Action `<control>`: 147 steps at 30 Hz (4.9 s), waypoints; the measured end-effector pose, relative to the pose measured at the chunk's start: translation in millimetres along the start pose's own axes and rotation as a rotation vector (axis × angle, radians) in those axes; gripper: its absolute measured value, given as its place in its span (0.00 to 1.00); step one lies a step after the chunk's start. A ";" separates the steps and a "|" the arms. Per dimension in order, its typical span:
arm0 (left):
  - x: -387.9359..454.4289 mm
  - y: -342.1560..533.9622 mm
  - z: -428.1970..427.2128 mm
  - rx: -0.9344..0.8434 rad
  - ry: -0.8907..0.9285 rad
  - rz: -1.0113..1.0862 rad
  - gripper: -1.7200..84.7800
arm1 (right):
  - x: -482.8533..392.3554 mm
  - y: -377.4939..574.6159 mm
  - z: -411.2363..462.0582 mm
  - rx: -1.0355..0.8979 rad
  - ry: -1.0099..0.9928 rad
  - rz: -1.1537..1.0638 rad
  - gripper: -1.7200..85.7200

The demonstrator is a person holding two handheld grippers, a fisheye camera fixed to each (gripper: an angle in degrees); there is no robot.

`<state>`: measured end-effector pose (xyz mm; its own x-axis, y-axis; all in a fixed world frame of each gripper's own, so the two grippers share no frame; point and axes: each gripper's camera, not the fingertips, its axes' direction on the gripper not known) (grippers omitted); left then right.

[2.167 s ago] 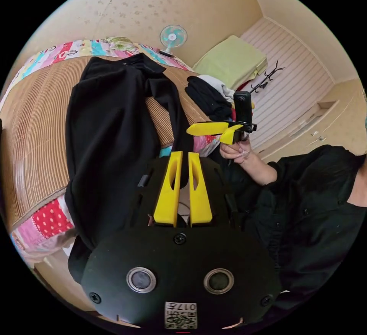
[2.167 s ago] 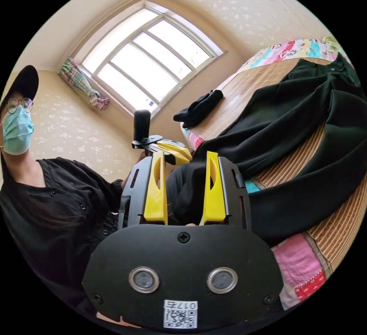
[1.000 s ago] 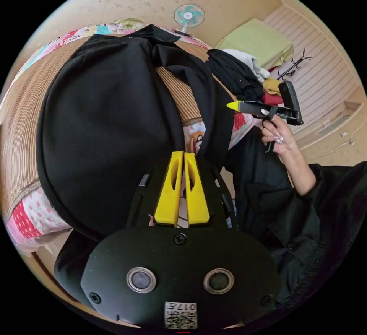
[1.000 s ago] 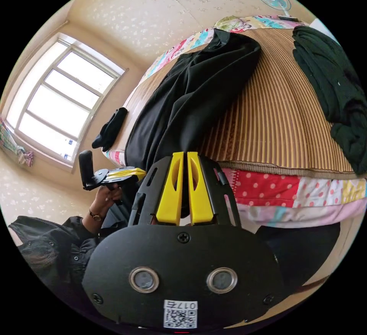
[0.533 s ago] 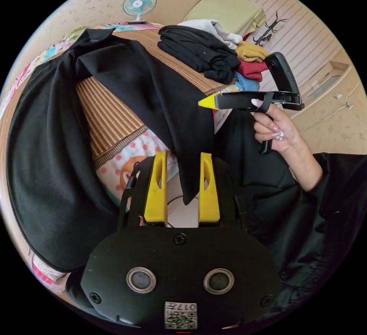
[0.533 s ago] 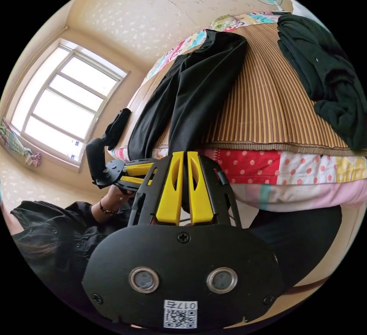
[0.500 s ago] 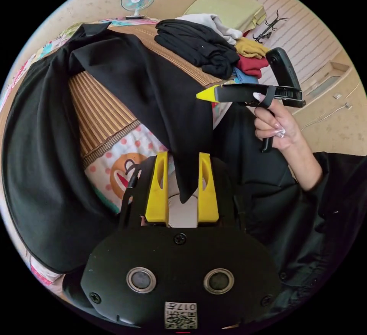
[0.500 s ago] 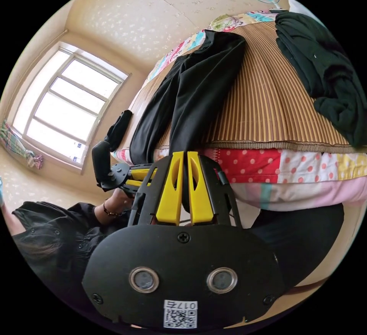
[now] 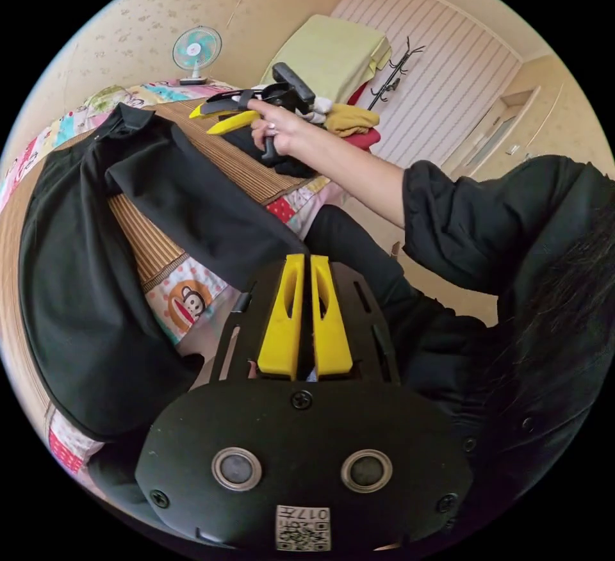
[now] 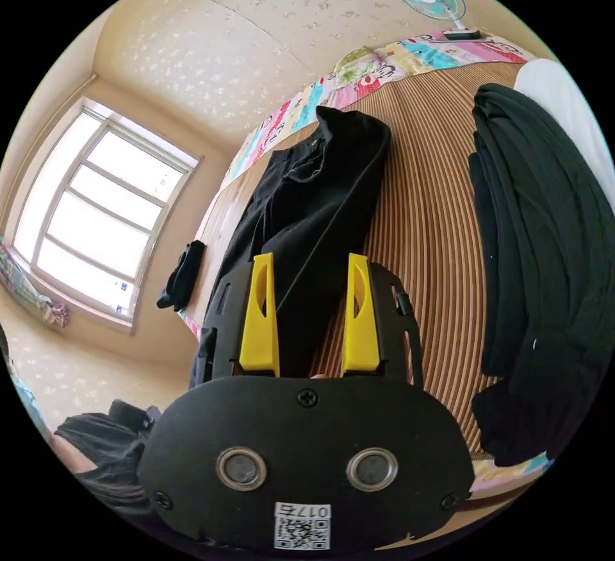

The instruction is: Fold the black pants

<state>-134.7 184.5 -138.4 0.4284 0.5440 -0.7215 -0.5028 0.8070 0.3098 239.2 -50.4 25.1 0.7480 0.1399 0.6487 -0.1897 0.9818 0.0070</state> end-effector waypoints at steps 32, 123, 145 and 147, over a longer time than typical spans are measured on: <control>-58.8 50.1 -30.2 0.134 0.162 -0.053 0.01 | 2.2 -136.7 109.5 -0.197 0.437 0.000 0.20; -90.4 12.3 -362.3 0.786 0.258 0.029 0.05 | -253.2 154.1 -290.3 0.201 -0.693 -0.914 0.02; -259.9 -163.8 -235.3 0.299 -0.340 -0.278 0.07 | -175.6 8.9 -64.1 0.011 0.055 -0.482 0.02; -281.5 -133.5 -180.4 0.185 -0.349 -0.304 0.08 | -137.3 45.6 -17.0 -0.080 0.073 -0.468 0.02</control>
<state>-323.6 -117.8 -88.3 0.7764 0.2966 -0.5561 -0.1880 0.9512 0.2448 138.6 -22.7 -76.6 0.7844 -0.3142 0.5349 0.2258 0.9477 0.2256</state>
